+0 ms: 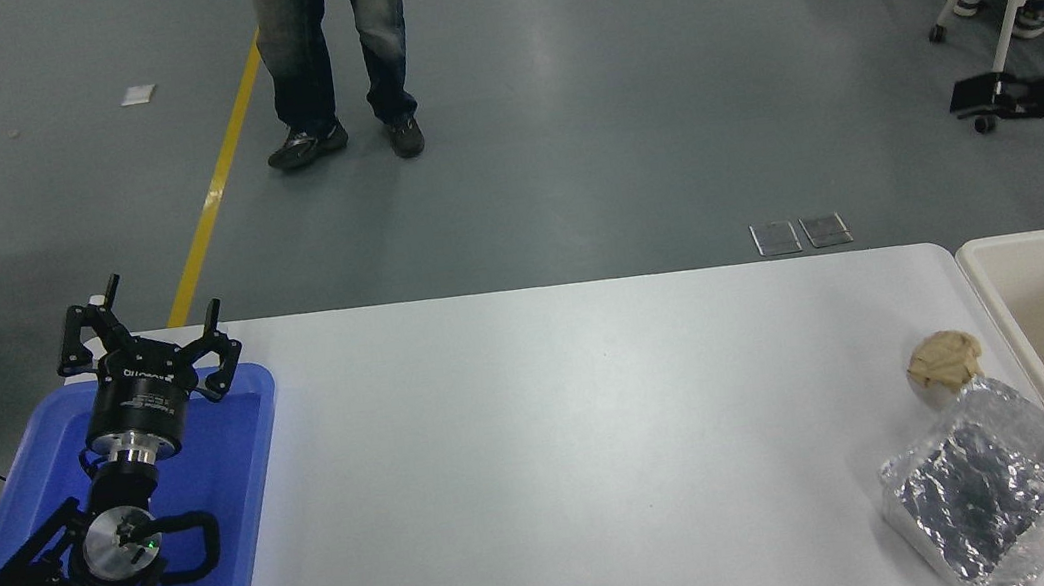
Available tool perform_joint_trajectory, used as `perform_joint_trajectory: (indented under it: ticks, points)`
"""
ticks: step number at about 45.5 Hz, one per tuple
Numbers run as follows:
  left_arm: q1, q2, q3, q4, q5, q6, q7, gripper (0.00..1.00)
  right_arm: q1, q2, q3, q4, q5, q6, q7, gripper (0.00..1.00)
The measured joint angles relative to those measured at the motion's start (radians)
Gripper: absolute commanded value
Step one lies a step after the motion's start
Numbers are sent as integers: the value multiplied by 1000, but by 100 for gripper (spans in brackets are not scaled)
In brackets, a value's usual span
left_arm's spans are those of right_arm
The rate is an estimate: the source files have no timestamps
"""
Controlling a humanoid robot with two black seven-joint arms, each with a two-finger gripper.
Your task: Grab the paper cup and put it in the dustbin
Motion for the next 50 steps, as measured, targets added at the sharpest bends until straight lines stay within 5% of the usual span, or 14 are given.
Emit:
perform_joint_trajectory:
  ticks: [23,50]
  points:
    - [0,0,0,0,0,0,0,100,297,-9,-79,266,-1,348,0,100]
    - [0,0,0,0,0,0,0,100,407,7,-80,450,-2,429,-2,100]
